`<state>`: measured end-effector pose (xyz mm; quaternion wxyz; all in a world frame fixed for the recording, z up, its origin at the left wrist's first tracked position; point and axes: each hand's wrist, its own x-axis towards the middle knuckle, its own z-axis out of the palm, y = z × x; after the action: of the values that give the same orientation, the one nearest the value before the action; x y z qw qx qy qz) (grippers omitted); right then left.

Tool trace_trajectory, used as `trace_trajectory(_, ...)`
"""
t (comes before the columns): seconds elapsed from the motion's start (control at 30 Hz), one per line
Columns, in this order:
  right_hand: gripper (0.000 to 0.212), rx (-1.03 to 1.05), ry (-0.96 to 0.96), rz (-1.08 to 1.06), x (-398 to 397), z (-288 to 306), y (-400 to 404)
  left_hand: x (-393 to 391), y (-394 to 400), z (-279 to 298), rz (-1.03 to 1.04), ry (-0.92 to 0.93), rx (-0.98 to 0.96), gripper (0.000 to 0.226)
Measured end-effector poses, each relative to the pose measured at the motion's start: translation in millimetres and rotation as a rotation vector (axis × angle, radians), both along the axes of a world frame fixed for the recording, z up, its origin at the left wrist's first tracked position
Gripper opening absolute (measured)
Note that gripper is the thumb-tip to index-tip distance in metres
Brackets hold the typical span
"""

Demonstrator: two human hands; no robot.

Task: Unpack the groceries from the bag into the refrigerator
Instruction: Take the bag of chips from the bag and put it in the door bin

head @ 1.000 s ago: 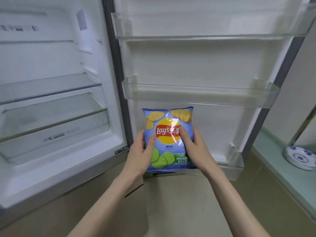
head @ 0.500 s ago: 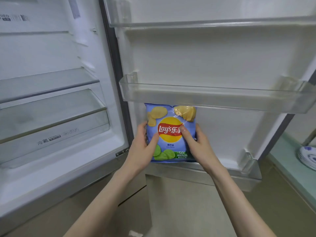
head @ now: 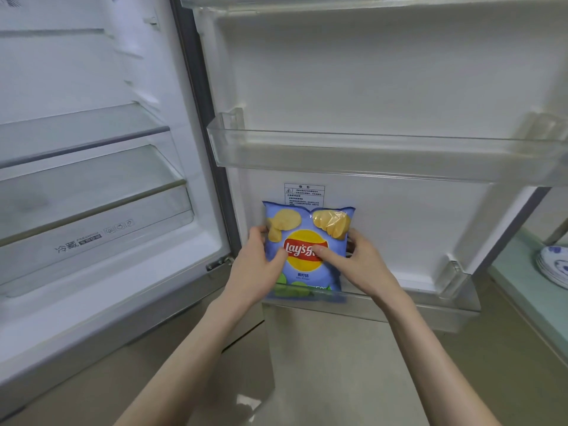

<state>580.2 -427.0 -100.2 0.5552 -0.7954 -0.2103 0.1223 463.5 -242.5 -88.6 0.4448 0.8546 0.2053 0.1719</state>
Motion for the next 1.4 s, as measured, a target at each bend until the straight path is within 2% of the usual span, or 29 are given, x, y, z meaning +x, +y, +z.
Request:
trace_trajectory(0.17,0.057,-0.108,-0.032,-0.011,-7.2,8.8,-7.1,-4.9,-7.7,8.1,0.057,-0.018,-0.017,0.059)
trace_trajectory(0.27,0.063,-0.177,-0.119,-0.092,-16.6,16.2,-17.5,-14.0,-11.9,9.8,0.100,-0.014,0.079,0.067)
trace_trajectory(0.37,0.064,-0.263,-0.278,-0.182,-28.3,18.6,-31.1,-25.2,-16.0,5.9,0.126,-0.037,0.221,0.062)
trace_trajectory(0.53,0.061,-0.325,-0.688,-0.257,-59.2,16.1,-54.5,-43.0,-28.4,0.9,0.094,-0.176,0.664,0.046)
trace_trajectory(0.6,0.059,-0.362,-0.822,-0.283,-71.7,14.7,-63.7,-45.1,-36.1,1.7,0.057,-0.218,0.730,0.048)
trace_trajectory(0.67,0.057,-0.417,-0.876,-0.327,-86.4,14.5,-73.1,-46.1,-44.7,1.2,-0.005,-0.267,0.754,0.047)
trace_trajectory(0.9,0.063,-0.679,-0.855,-0.521,-150.4,13.3,-119.6,-55.4,-81.7,-5.3,-0.259,-0.454,0.744,0.044)
trace_trajectory(1.17,0.064,-0.950,-0.737,-0.797,-258.9,0.6,-189.4,-89.0,-169.4,-16.3,-0.559,-0.520,0.700,0.045)
trace_trajectory(1.4,0.065,-1.031,-0.592,-1.093,-355.8,-7.2,-254.3,-129.7,-266.7,-18.8,-0.843,-0.570,0.620,0.049)
